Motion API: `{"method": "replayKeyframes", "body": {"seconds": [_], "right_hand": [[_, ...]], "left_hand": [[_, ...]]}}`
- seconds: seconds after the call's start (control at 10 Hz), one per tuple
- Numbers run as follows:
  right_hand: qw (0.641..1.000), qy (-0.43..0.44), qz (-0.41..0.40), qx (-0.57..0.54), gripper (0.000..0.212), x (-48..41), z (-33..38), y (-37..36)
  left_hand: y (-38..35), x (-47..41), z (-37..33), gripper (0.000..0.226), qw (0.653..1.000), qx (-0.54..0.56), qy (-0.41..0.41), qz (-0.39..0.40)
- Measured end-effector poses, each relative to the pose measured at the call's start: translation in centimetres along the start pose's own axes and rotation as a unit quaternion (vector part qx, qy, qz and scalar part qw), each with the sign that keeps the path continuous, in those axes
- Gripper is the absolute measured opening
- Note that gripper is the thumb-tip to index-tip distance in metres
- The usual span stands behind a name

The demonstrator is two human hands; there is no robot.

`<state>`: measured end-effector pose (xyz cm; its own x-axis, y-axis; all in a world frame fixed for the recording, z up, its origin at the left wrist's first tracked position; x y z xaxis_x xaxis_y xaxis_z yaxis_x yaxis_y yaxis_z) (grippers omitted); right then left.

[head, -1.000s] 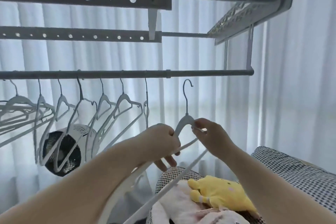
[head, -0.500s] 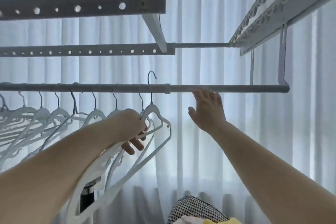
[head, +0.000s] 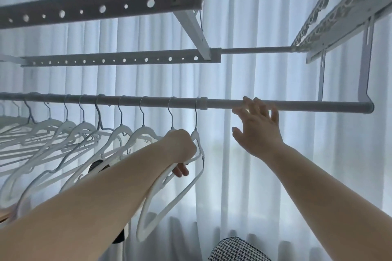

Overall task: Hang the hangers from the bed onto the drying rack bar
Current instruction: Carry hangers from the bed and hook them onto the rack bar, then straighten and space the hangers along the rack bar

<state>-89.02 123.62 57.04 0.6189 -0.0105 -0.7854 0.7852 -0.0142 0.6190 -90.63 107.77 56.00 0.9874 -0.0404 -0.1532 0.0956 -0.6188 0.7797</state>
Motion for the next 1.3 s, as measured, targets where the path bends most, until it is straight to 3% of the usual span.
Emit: {"method": "replayKeyframes", "body": {"seconds": [0.2, 0.3, 0.4, 0.6, 0.8, 0.9, 1.1, 1.3], "right_hand": [[1.0, 0.008, 0.001, 0.006, 0.045, 0.2, -0.1, -0.2], [1.0, 0.008, -0.002, 0.008, 0.044, 0.3, -0.3, -0.2], [1.0, 0.0, -0.006, -0.007, 0.046, 0.3, -0.2, -0.2], [0.993, -0.037, -0.041, -0.1, 0.048, 0.9, 0.7, 0.2], [0.948, -0.114, -0.067, -0.288, 0.044, 5.9, 3.6, 0.4], [0.92, -0.141, -0.059, -0.36, 0.041, 9.3, 6.5, -0.2], [0.847, -0.23, -0.076, -0.473, 0.034, 13.7, 13.5, -2.0], [0.813, -0.327, -0.056, -0.479, 0.042, 14.9, 17.6, -3.2]], "left_hand": [[-0.7, -0.4, -0.4, 0.034, 0.999, -0.014, -0.03, -0.036], [-0.7, 0.0, -0.2, 0.034, 1.0, -0.008, -0.017, -0.016], [-0.5, 0.3, 0.1, 0.036, 0.997, -0.027, -0.07, -0.028], [2.1, 3.4, 3.1, 0.032, 0.967, -0.07, -0.166, -0.178], [2.3, 6.7, 9.3, 0.029, 0.946, 0.103, -0.181, -0.247], [1.1, 7.8, 12.1, 0.039, 0.934, 0.16, -0.186, -0.258], [0.1, 7.5, 16.7, 0.054, 0.934, 0.216, -0.206, -0.198], [-0.6, 6.4, 18.9, 0.05, 0.941, 0.221, -0.226, -0.117]]}}
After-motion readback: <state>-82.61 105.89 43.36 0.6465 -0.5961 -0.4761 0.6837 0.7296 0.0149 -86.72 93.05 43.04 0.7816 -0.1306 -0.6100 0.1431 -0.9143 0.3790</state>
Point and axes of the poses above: each hand's wrist, its own x-axis away from the middle knuckle, its own y-axis out of the back of the hand, z = x × y, the point moved 1 cm from there along -x, towards the middle knuckle, and after that the axes turned 7 degrees about -z, right-handed, at the moved point
